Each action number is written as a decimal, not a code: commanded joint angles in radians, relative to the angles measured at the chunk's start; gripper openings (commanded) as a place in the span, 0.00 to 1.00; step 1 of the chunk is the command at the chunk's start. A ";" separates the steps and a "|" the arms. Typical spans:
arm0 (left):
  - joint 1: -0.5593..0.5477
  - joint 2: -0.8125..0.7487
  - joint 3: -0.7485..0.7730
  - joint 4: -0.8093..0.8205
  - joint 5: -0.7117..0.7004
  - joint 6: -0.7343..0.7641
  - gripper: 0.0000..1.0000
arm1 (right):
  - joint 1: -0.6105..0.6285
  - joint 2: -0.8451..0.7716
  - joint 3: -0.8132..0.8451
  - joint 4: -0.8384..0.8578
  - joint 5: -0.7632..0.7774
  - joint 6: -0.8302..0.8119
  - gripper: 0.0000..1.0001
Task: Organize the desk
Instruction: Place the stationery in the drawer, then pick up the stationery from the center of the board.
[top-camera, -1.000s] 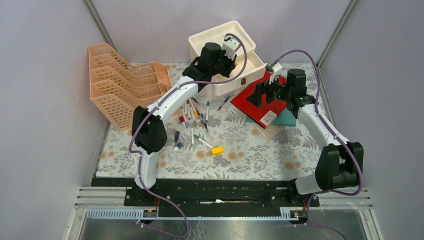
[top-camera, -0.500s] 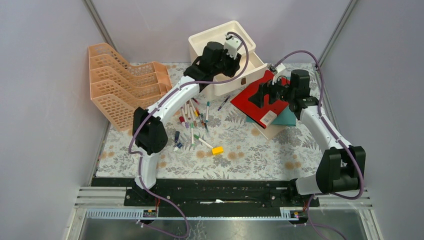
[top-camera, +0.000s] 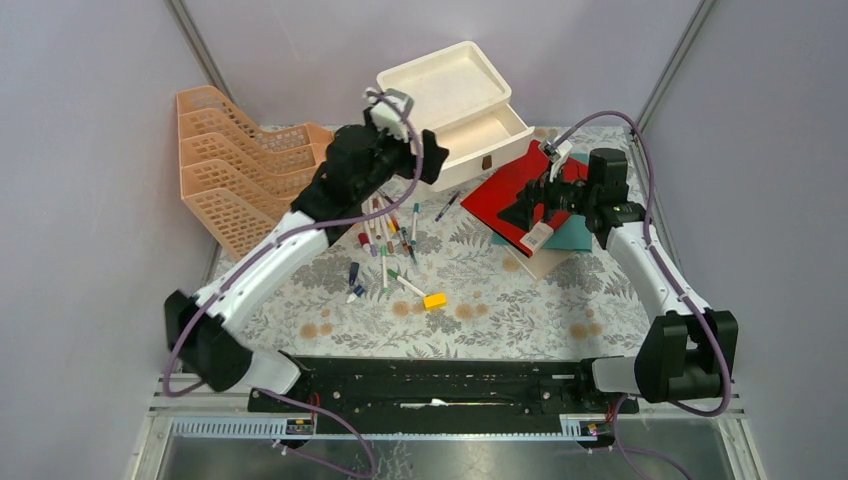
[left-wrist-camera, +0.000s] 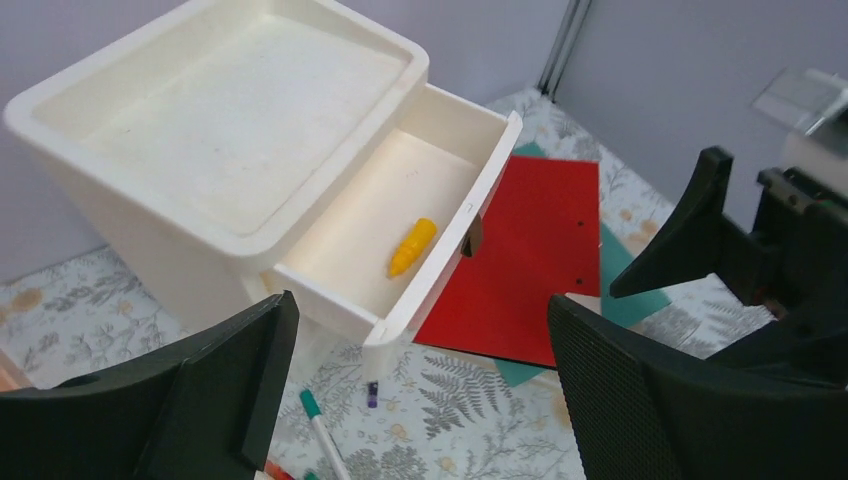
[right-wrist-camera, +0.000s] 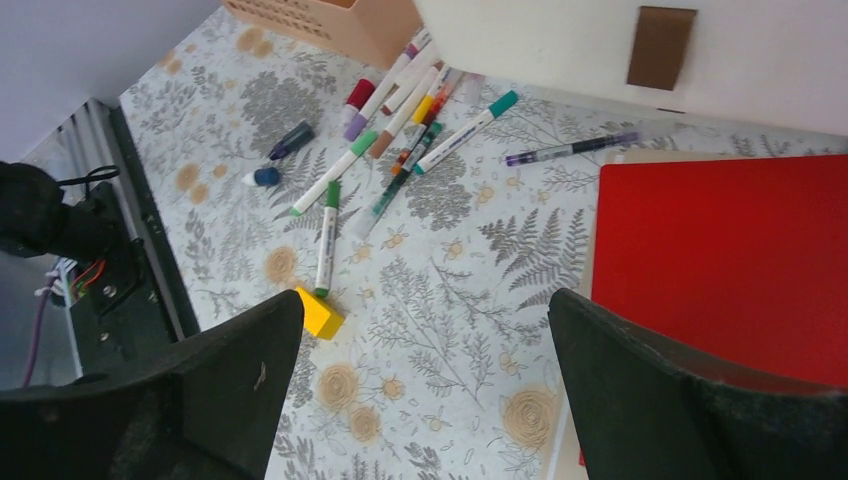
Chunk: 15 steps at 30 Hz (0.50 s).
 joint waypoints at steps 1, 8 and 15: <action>0.033 -0.175 -0.174 0.161 -0.083 -0.163 0.99 | -0.009 -0.063 -0.004 -0.076 -0.084 -0.055 1.00; 0.109 -0.370 -0.358 0.042 -0.055 -0.342 0.99 | -0.029 -0.091 0.005 -0.219 -0.036 -0.086 1.00; 0.132 -0.503 -0.466 -0.042 -0.129 -0.431 0.99 | -0.043 -0.020 0.051 -0.226 -0.035 -0.092 1.00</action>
